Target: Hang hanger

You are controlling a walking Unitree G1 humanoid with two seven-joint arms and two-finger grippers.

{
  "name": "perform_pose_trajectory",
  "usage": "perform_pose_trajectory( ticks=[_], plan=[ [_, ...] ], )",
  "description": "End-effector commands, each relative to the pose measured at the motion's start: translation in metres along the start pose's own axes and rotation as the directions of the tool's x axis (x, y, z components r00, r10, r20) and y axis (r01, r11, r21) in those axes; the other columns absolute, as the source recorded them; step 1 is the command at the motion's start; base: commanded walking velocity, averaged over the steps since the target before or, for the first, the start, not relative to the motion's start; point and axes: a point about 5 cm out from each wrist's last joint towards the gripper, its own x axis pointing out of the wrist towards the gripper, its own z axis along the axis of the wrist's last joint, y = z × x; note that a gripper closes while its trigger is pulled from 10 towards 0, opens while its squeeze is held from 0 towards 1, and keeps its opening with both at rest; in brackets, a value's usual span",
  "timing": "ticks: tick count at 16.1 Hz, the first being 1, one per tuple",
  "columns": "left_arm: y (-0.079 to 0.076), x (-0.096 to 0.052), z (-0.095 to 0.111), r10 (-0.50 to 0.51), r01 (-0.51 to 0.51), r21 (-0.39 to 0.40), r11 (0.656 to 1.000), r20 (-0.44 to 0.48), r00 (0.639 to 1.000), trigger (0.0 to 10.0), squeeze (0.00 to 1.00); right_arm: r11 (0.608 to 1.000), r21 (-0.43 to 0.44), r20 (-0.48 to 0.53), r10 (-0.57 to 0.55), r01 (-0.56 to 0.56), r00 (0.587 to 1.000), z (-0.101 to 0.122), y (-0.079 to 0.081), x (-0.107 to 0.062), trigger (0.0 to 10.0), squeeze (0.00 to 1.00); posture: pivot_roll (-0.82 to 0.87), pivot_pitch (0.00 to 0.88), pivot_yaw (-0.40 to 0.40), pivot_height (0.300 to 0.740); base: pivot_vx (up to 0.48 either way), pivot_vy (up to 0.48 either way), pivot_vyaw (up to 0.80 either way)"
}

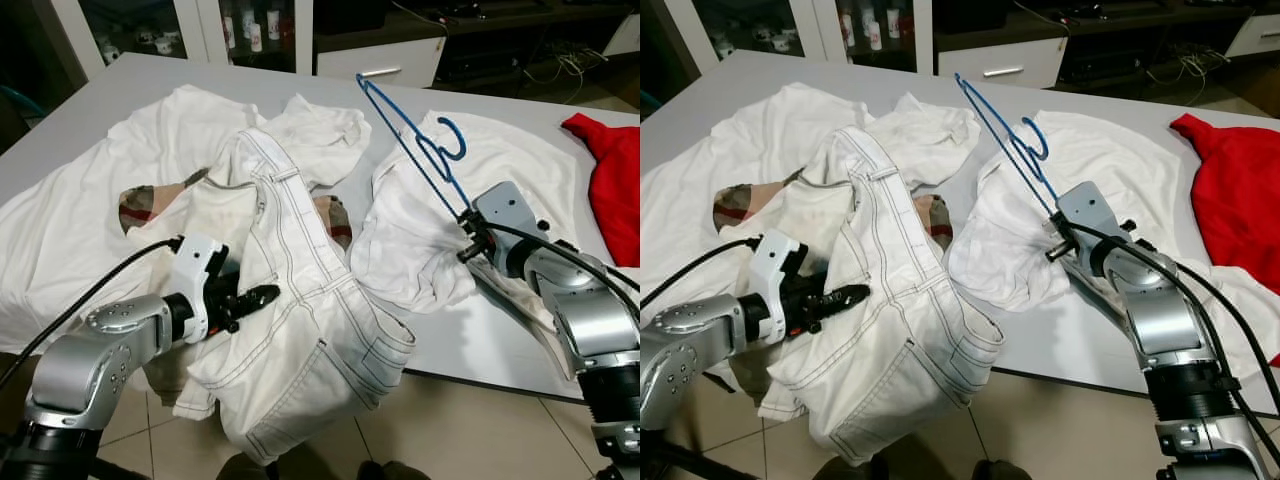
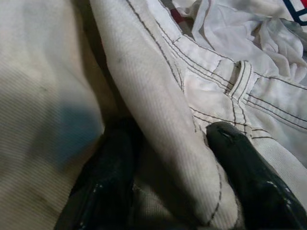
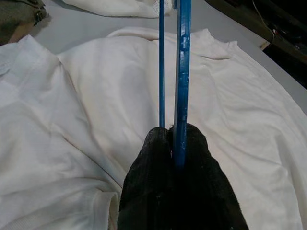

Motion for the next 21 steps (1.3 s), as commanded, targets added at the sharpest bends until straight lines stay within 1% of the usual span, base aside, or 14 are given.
perform_pose_trajectory(
  ticks=[1, 4, 6, 8, 11, 13, 17, 20, 21],
  plan=[
    [0.003, 0.005, -0.008, 0.008, -0.009, -0.026, 1.000, -0.042, 0.999, 0.0, 0.00, 1.000, -0.003, 0.021, -0.013, 0.013, 1.000, 0.006, -0.003, 0.001, 10.0, 0.00, 0.13, 0.053, -0.002, 0.740, 0.000, 0.000, 0.00],
    [0.006, 0.010, -0.013, 0.004, -0.006, -0.050, 0.999, -0.041, 0.999, 0.0, 0.00, 1.000, -0.001, 0.021, -0.017, 0.017, 1.000, 0.006, -0.004, 0.000, 10.0, 0.00, 0.13, 0.053, -0.002, 0.740, 0.000, 0.000, 0.00],
    [0.007, 0.013, -0.010, 0.005, -0.006, -0.068, 0.998, -0.011, 1.000, 0.0, 0.00, 1.000, -0.001, 0.020, -0.019, 0.019, 1.000, 0.006, -0.004, -0.001, 10.0, 0.00, 0.13, 0.053, -0.002, 0.740, 0.000, 0.000, 0.00],
    [0.012, 0.017, -0.003, 0.019, -0.015, -0.081, 0.997, 0.048, 0.999, 0.0, 0.00, 1.000, 0.000, 0.019, -0.019, 0.019, 1.000, 0.006, -0.005, 0.000, 10.0, 0.00, 0.12, 0.057, -0.006, 0.740, 0.000, 0.000, 0.00],
    [0.015, 0.018, 0.004, 0.027, -0.019, -0.089, 0.996, 0.094, 0.995, 0.0, 0.00, 1.000, 0.001, 0.019, -0.020, 0.020, 1.000, 0.006, -0.005, -0.001, 10.0, 0.00, 0.12, 0.061, -0.007, 0.740, 0.000, 0.000, 0.00],
    [0.017, 0.020, 0.007, 0.027, -0.018, -0.084, 0.996, 0.107, 0.994, 0.0, 0.00, 1.000, 0.002, 0.019, -0.022, 0.022, 1.000, 0.006, -0.005, -0.002, 10.0, 0.00, 0.12, 0.061, -0.006, 0.740, 0.000, 0.000, 0.00],
    [0.016, 0.023, 0.011, 0.006, 0.004, -0.076, 0.997, 0.132, 0.991, 0.0, 0.00, 1.000, 0.006, 0.020, -0.027, 0.027, 0.999, 0.006, -0.005, -0.001, 10.0, 0.00, 0.11, 0.060, -0.003, 0.740, 0.000, 0.000, 0.00],
    [0.019, 0.028, 0.021, 0.000, 0.014, -0.074, 0.997, 0.176, 0.984, 0.0, 0.00, 1.000, 0.009, 0.021, -0.029, 0.029, 0.999, 0.005, -0.005, -0.001, 10.0, 0.00, 0.11, 0.060, -0.002, 0.740, 0.000, 0.000, 0.00],
    [0.023, 0.030, 0.030, 0.011, 0.003, -0.068, 0.998, 0.207, 0.978, 0.0, 0.00, 1.000, 0.010, 0.021, -0.030, 0.029, 0.999, 0.006, -0.005, -0.001, 10.0, 0.00, 0.11, 0.060, -0.003, 0.740, 0.000, 0.000, 0.00]
  ],
)
